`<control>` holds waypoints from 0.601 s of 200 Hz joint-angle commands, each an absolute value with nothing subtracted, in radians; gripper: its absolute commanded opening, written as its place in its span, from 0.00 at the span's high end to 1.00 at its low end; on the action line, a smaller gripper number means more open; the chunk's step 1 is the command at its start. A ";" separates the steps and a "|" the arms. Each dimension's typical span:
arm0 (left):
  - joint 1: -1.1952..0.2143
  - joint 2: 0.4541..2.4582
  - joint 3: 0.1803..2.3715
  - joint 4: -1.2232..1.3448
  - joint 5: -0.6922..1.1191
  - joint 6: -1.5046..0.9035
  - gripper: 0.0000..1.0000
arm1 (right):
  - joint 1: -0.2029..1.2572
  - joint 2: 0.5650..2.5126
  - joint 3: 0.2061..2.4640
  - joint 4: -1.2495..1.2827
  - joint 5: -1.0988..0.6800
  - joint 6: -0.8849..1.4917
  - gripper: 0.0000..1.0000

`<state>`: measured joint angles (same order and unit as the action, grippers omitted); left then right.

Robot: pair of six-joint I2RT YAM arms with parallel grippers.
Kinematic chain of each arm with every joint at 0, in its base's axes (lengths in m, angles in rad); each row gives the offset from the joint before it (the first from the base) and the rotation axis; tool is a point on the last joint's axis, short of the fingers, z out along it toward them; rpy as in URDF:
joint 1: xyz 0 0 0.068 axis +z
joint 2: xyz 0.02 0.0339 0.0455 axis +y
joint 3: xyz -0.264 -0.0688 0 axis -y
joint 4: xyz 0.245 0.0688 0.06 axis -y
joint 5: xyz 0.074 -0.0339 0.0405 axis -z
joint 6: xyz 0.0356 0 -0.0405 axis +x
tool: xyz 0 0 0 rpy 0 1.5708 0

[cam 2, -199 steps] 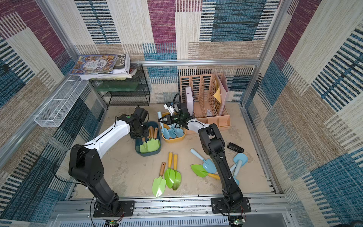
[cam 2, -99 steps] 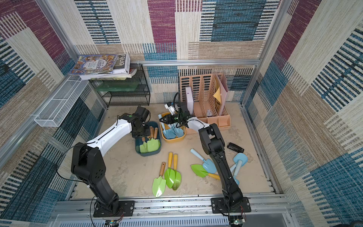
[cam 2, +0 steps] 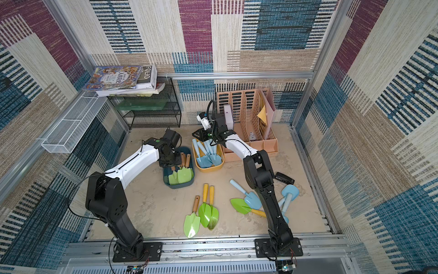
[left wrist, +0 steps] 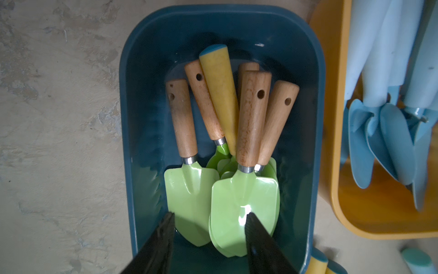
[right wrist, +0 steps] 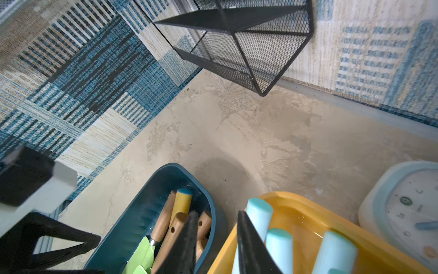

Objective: Sort the small shovels by color and place them into the storage box
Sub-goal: Place the shovel in the storage box.

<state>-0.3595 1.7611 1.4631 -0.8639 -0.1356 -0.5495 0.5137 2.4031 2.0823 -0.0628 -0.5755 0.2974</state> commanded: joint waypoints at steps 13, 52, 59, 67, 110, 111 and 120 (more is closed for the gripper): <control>-0.359 1.733 1.445 -0.857 -0.143 -0.548 0.50 | 0.538 2.462 2.136 -0.121 -0.488 0.276 0.76; -0.359 1.708 1.427 -0.867 -0.150 -0.543 0.50 | 0.554 2.516 2.178 -0.118 -0.407 0.289 0.77; -0.359 1.704 1.425 -0.871 -0.152 -0.541 0.50 | 0.551 2.529 2.190 -0.118 -0.405 0.298 0.77; -0.359 1.699 1.422 -0.876 -0.155 -0.539 0.50 | 0.547 2.544 2.199 -0.120 -0.398 0.306 0.77; -0.358 1.673 1.409 -0.890 -0.181 -0.531 0.50 | 0.535 2.582 2.193 -0.162 -0.330 0.318 0.78; -0.358 1.672 1.408 -0.891 -0.182 -0.531 0.50 | 0.535 2.582 2.190 -0.161 -0.328 0.318 0.78; -0.359 1.668 1.404 -0.890 -0.185 -0.531 0.50 | 0.531 2.581 2.180 -0.161 -0.318 0.323 0.79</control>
<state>-0.3595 1.6840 1.4124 -0.8722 -0.1604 -0.5419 0.5331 2.5778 2.1948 -0.1390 -0.3740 0.3149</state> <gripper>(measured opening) 0.501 0.217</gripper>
